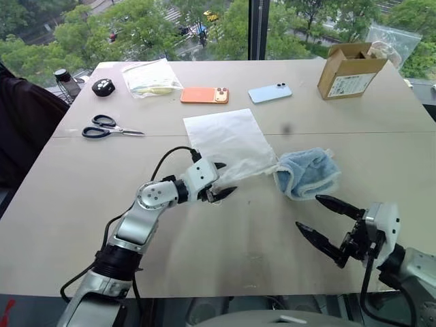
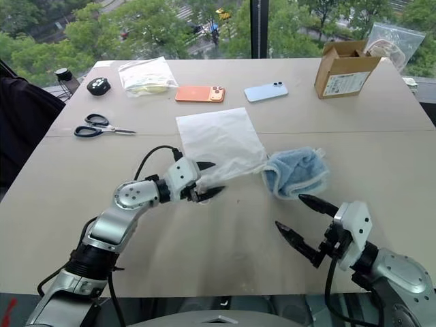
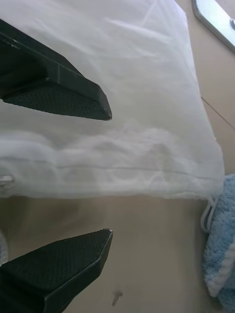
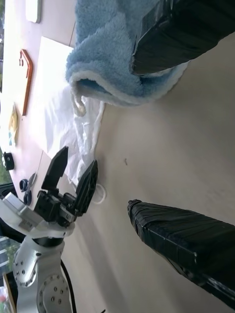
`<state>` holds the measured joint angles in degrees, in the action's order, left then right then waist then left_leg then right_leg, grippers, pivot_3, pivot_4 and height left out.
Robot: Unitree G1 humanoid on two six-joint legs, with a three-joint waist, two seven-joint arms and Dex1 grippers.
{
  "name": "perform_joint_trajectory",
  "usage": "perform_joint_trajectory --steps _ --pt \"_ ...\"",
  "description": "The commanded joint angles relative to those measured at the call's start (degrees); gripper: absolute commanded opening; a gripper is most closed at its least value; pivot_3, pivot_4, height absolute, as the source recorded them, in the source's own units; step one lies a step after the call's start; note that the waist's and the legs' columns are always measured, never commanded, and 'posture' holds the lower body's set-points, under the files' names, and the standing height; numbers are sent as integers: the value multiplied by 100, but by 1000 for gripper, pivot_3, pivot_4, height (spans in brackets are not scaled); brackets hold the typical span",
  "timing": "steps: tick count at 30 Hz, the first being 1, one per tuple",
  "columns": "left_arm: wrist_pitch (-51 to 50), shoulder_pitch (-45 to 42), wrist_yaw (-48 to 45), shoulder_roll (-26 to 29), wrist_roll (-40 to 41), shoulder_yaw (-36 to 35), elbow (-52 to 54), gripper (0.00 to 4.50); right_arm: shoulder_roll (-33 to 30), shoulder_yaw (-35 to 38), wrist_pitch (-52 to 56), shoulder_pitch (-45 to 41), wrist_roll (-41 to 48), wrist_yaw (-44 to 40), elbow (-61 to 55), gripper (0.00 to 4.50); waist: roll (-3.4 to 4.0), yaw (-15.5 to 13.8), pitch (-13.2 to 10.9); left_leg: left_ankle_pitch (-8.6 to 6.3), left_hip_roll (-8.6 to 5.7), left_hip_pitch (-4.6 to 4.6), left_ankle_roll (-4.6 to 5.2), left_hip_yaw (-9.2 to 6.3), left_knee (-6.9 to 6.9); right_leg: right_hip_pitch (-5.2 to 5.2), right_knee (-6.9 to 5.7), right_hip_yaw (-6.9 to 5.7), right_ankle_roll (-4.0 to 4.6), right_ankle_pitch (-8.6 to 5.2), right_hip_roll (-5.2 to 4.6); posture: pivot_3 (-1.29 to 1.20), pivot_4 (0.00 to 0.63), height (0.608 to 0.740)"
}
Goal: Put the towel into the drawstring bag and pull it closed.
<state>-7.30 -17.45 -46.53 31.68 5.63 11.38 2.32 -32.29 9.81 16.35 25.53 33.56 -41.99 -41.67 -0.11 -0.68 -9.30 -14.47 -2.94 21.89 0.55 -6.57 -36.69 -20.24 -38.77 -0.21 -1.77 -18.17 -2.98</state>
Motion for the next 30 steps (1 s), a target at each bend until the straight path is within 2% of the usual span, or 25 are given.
perform_joint_trajectory --steps 1,7,8,15,21,26,27,30 --pt "247 -88 18 12 -206 25 -148 2906 -23 69 -19 -47 56 47 -148 4500 0 11 0 0 0 -1 0 0 -1 0 -2 0 0 0 0 0 150 740" --pt "436 -201 110 -84 -385 3 -430 269 -61 119 -15 -163 69 40 -53 4500 -4 6 0 0 0 -1 0 0 -5 -1 -7 0 0 0 2 0 150 740" --pt "437 -217 123 -113 -377 -19 -456 40 -61 118 -16 -186 66 44 -36 4500 -4 2 0 0 0 -1 0 0 -6 -1 -6 0 0 0 2 0 150 740" --pt "238 -203 54 -231 -94 -205 -286 40 -45 99 -31 -276 66 50 2 4500 -5 4 0 0 0 1 0 0 -8 -1 -6 0 0 0 2 0 150 740" --pt "-459 -240 66 -412 753 -739 114 40 130 111 64 -440 205 348 -20 4500 -7 12 -1 0 0 1 0 -1 -9 -1 -8 0 0 0 2 0 150 740" --pt "-676 -405 239 -564 1115 -1109 203 40 277 -91 503 -1147 -589 1365 186 4500 -11 39 0 1 0 0 -2 0 -16 -1 -12 1 0 1 3 0 150 740" --pt "-673 -468 316 -613 1139 -1162 195 40 253 -125 735 -1318 -545 1472 223 4500 -12 40 1 2 0 0 -4 -1 -17 -1 -12 1 -1 1 3 0 150 740" --pt "-716 -643 523 -754 1195 -1268 188 40 89 -379 912 -1820 -1183 1760 464 4500 -13 37 0 14 -1 4 -25 -1 -19 -3 -12 0 -1 1 4 0 150 740"
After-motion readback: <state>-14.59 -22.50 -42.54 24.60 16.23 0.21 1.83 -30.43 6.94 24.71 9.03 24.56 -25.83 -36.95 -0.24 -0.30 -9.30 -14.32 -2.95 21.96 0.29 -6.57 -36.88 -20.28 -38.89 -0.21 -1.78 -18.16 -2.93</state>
